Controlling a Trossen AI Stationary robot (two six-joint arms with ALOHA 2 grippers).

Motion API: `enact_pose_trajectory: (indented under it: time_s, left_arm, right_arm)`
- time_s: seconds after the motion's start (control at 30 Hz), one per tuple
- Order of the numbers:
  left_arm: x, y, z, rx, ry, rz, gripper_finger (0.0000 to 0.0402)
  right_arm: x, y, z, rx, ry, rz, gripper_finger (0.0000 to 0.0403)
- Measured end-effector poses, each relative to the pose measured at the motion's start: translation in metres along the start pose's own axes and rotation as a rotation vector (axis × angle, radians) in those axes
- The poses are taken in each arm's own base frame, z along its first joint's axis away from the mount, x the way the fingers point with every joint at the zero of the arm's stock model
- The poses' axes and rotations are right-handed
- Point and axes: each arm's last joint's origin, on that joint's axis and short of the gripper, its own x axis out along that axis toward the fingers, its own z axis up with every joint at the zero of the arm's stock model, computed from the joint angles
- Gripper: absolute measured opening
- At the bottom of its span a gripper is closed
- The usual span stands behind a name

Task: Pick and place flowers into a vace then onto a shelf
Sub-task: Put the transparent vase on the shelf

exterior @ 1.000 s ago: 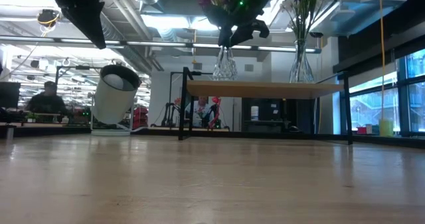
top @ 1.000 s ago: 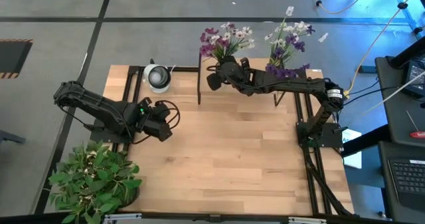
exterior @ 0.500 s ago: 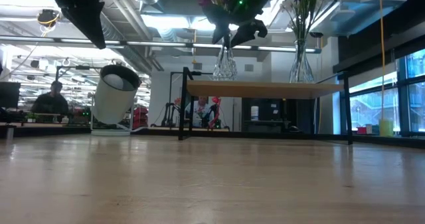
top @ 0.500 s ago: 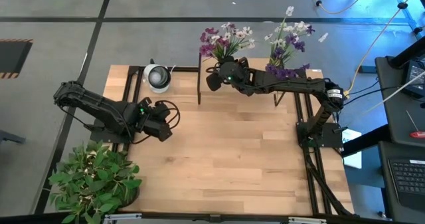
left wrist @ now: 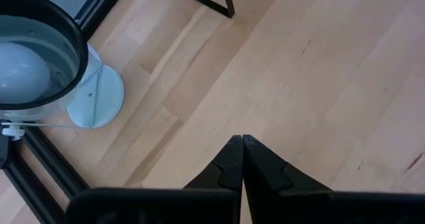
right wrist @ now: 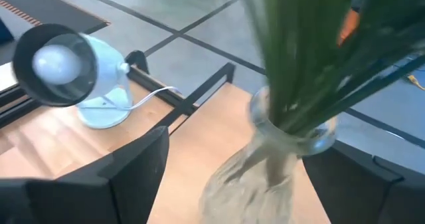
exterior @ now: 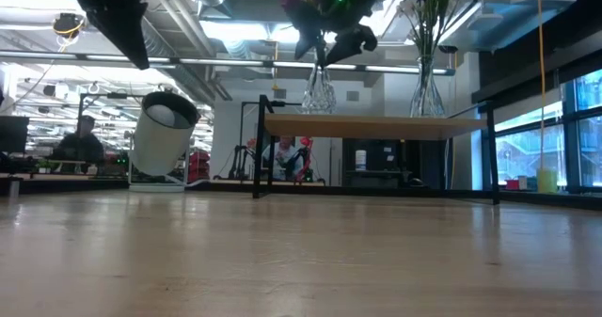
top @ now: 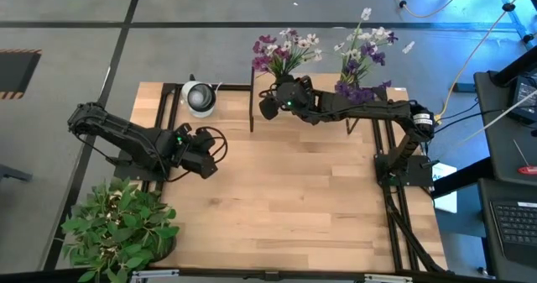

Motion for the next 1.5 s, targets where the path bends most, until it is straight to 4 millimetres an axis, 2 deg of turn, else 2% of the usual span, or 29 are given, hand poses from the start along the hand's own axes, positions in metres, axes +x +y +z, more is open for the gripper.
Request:
enact_pose_trajectory:
  time_s: [0.33,0.73,1.1,1.5]
  left_arm:
    - [0.000,0.000,0.000,0.000,0.013,-0.011,0.0004]
    - [0.000,0.000,0.000,0.000,0.012,-0.011,0.0004]
    - [0.000,0.000,0.000,0.000,0.012,-0.010,0.0004]
    - [0.000,0.000,0.000,0.000,0.011,-0.010,0.0004]
  right_arm:
    - [-0.012,0.014,-0.006,-0.031,0.004,0.039,0.0335]
    - [-0.012,0.009,-0.015,-0.074,0.083,-0.009,0.0335]
    - [-0.017,0.011,-0.020,-0.042,0.222,0.189,0.0335]
    - [-0.017,0.009,-0.021,-0.052,0.239,0.184,0.0335]
